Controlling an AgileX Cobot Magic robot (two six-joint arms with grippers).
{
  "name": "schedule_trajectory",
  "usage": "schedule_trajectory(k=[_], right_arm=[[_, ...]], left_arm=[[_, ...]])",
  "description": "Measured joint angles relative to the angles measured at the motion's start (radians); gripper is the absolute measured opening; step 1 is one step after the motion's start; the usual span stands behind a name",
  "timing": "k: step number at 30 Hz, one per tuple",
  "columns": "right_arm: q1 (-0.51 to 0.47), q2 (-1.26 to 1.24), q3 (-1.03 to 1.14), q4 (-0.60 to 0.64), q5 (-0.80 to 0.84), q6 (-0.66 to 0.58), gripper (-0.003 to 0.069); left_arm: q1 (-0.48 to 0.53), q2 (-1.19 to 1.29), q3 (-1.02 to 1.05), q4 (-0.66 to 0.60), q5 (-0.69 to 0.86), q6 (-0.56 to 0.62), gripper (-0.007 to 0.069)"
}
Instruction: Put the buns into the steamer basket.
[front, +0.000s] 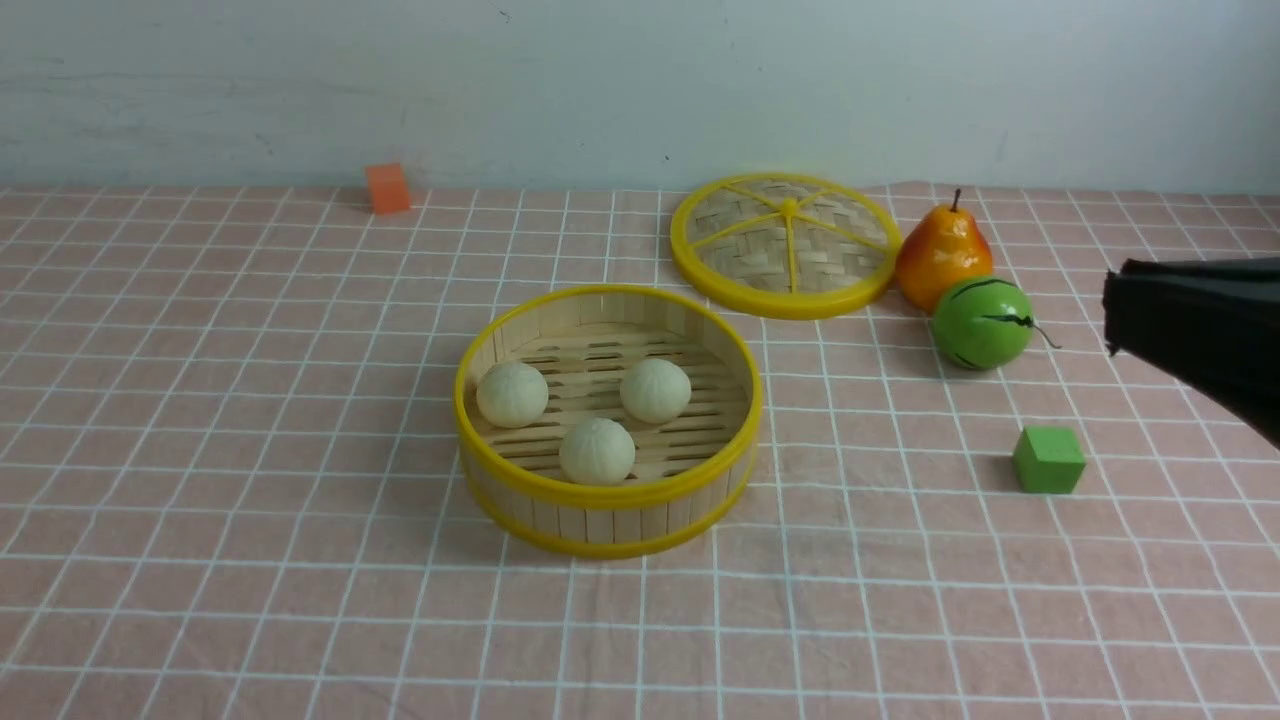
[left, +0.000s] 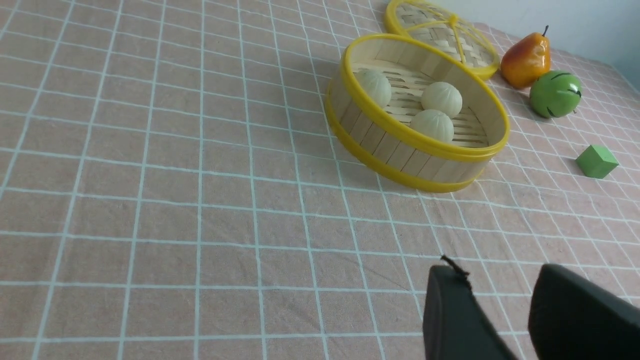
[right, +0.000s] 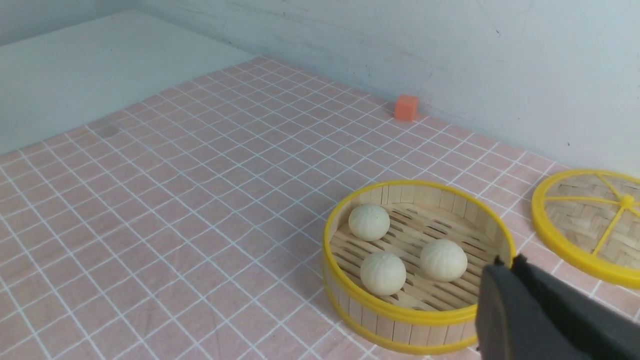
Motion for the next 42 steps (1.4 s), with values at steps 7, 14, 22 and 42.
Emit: schedule_trajectory(k=[7,14,22,42], right_arm=[[-0.015,-0.077,0.221,-0.026,-0.253,0.0,-0.0018],[-0.214,-0.343,0.556,-0.033,-0.392,0.031,-0.0018],[-0.571,-0.65,0.805,-0.198,-0.238,0.194,-0.0018],[-0.659,-0.757,0.877,-0.292,-0.037,0.33,-0.0018]], left_arm=[[0.0,0.0,0.0,0.0,0.0,0.0,0.0236],[0.0,0.0,0.0,0.0,0.0,0.0,0.0237],[0.0,0.0,0.0,0.0,0.0,0.0,0.0237],[0.0,0.0,0.0,-0.001,-0.001,0.0,0.0237]])
